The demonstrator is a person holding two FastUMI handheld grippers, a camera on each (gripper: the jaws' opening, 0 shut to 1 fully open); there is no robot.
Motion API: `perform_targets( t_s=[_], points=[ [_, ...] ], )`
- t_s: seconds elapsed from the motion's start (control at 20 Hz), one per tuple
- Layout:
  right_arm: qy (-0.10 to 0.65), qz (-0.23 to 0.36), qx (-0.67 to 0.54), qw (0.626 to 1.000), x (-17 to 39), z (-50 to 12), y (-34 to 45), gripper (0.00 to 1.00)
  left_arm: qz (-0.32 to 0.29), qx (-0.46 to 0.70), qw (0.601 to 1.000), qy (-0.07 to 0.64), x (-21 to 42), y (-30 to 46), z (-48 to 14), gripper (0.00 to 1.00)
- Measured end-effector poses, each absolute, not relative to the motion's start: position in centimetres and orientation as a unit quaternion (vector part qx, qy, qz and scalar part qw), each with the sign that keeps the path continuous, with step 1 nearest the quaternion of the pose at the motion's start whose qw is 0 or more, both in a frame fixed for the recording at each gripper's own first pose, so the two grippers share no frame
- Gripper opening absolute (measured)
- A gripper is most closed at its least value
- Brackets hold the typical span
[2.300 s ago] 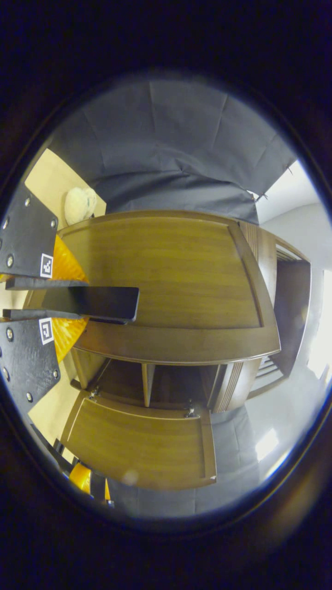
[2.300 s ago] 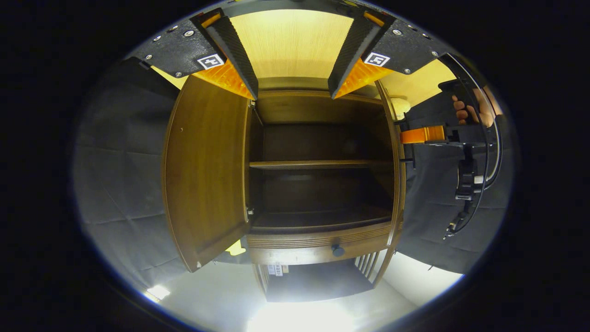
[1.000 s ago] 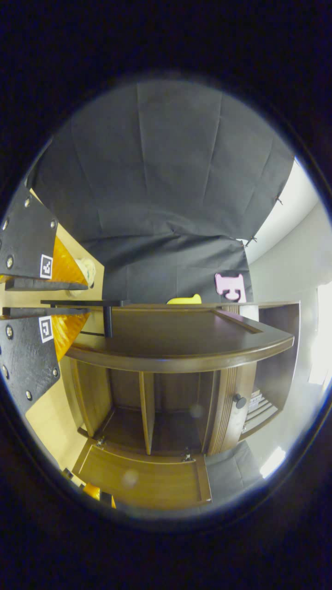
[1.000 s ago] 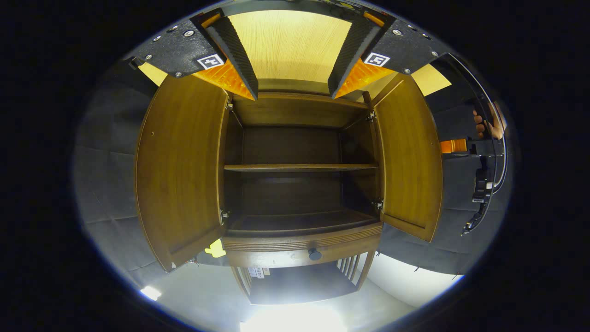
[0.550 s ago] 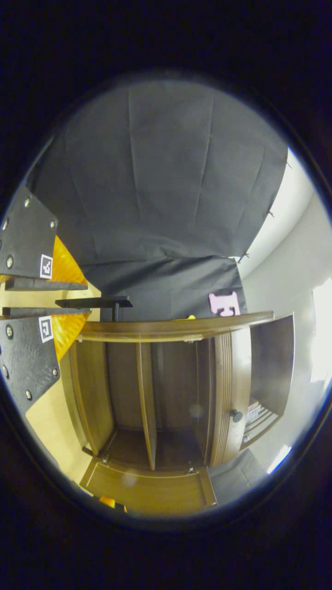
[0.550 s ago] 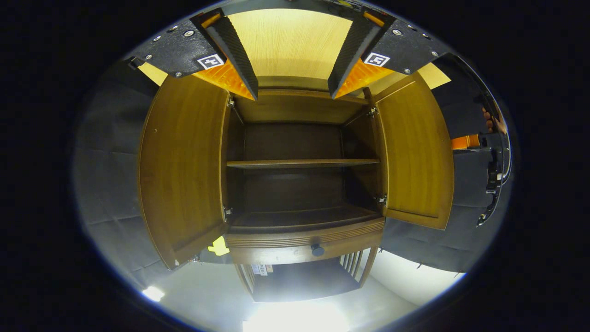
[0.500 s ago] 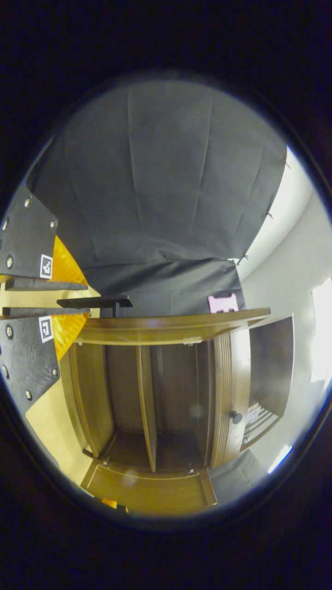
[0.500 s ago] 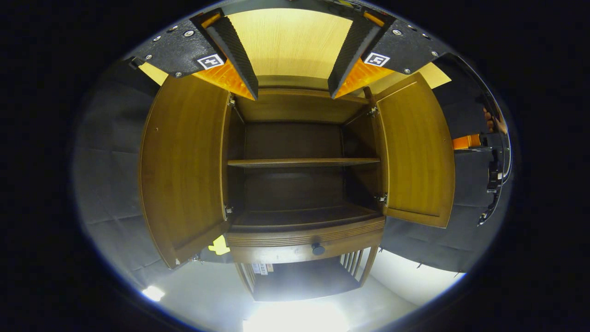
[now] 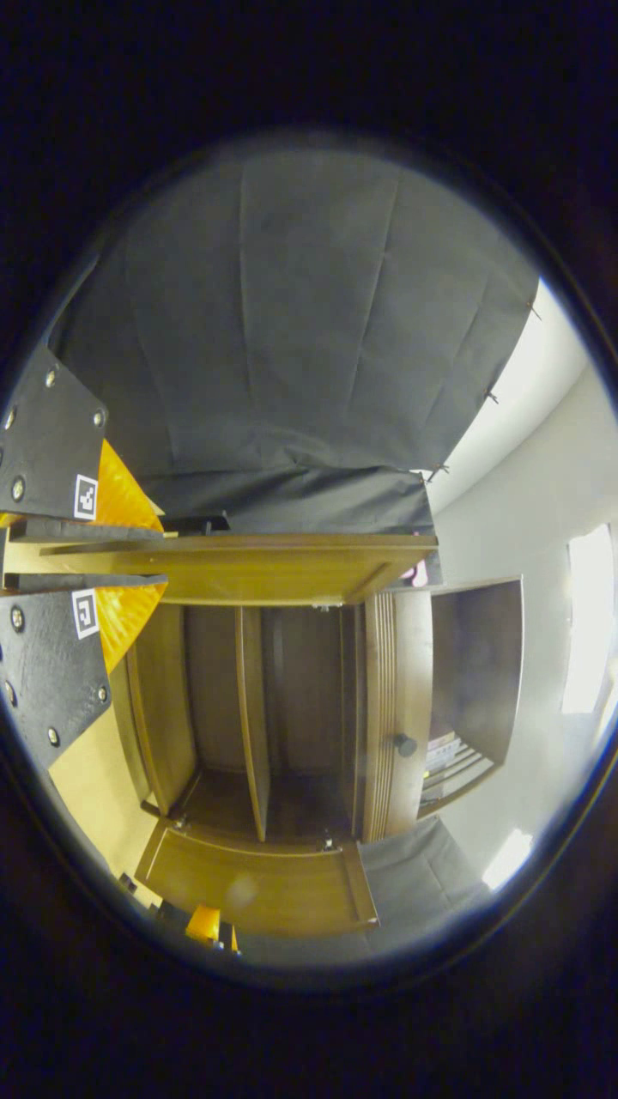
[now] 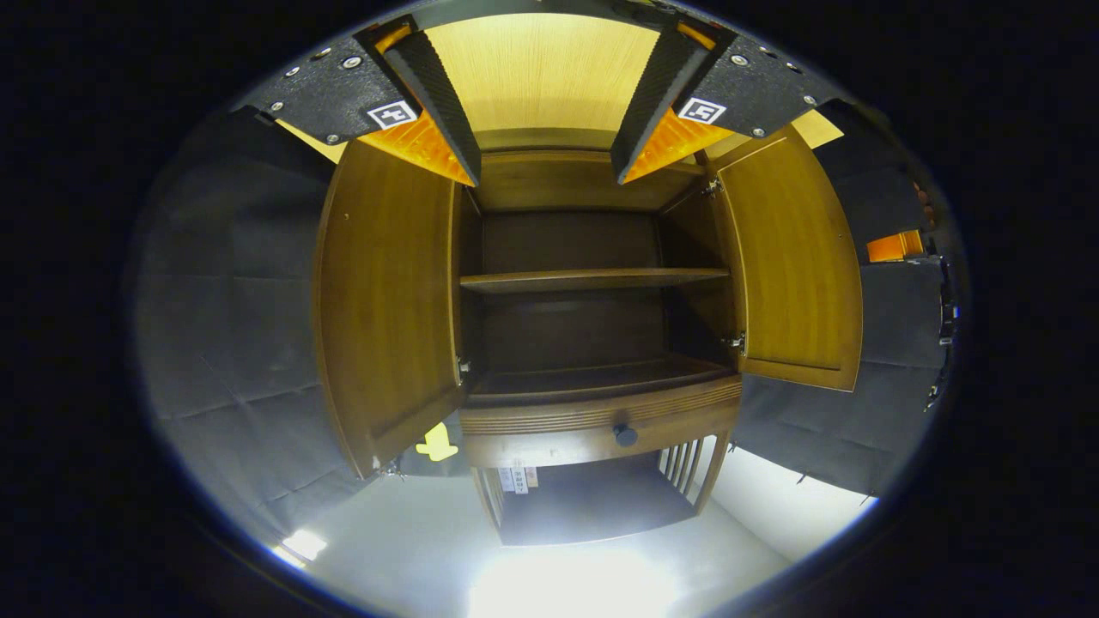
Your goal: Open the right door of the double-door shoe cabinet with the right hand, and open the left door with the left hand.
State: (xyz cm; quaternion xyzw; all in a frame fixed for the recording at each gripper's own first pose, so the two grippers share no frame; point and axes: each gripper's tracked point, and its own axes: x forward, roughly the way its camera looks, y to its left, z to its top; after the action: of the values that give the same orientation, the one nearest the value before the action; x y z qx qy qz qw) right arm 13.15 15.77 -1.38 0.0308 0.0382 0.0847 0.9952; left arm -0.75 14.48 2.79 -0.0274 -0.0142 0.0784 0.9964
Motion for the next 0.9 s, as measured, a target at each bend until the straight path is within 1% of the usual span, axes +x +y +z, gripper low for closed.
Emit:
perform_targets(
  t_s=[0.05,0.1,0.15,0.2,0.25,0.35,0.4,0.45,0.5,0.55,0.6,0.7,0.9],
  points=[
    [0.031,0.08,0.026,0.996,12.7,-1.0,15.5,0.94,0.069,-0.028,0.997,-0.018,-1.2,13.5,2.9,0.1],
    [0.023,0.075,0.021,0.997,12.4,-0.8,15.0,0.94,0.063,-0.028,0.997,-0.019,-1.6,12.5,3.0,0.14],
    [0.017,0.07,0.014,0.997,12.0,-0.5,14.4,0.94,0.057,-0.027,0.998,-0.019,-2.1,11.6,2.8,0.1],
    [0.012,0.068,0.01,0.998,11.7,-0.5,14.3,0.92,0.054,-0.029,0.998,-0.019,-2.5,11.0,2.7,0.1],
    [0.007,0.068,0.01,0.998,11.4,-0.3,14.1,0.92,0.05,-0.032,0.998,-0.025,-3.1,10.4,2.8,0.14],
    [-0.002,0.066,0.01,0.998,11.0,0.0,13.4,0.94,0.043,-0.028,0.998,-0.035,-3.9,9.3,2.9,0.14],
    [-0.001,0.064,0.014,0.998,10.9,-0.2,13.1,0.94,0.043,-0.02,0.998,-0.035,-4.2,9.2,2.7,0.1],
    [0.001,0.061,0.021,0.998,10.7,-0.3,12.8,0.93,0.044,-0.012,0.999,-0.027,-4.3,8.9,2.1,0.11],
    [0.004,0.061,0.03,0.998,10.4,-0.4,12.6,0.94,0.045,-0.008,0.999,-0.02,-4.4,8.6,1.7,0.12],
    [0.007,0.06,0.034,0.998,10.3,-0.5,12.5,0.93,0.045,-0.009,0.999,-0.017,-4.4,8.4,1.5,0.13],
    [0.009,0.059,0.034,0.998,10.2,-0.7,12.4,0.94,0.041,-0.013,0.999,-0.016,-4.5,8.1,1.3,0.14],
    [0.017,0.059,0.029,0.998,10.1,-1.2,12.1,0.94,0.037,-0.017,0.999,-0.01,-4.8,7.7,0.9,0.29],
    [0.019,0.057,0.031,0.998,9.7,-1.3,12.1,0.94,0.05,-0.006,0.999,-0.005,-5.1,8.0,0.4,0.59]
  ],
)
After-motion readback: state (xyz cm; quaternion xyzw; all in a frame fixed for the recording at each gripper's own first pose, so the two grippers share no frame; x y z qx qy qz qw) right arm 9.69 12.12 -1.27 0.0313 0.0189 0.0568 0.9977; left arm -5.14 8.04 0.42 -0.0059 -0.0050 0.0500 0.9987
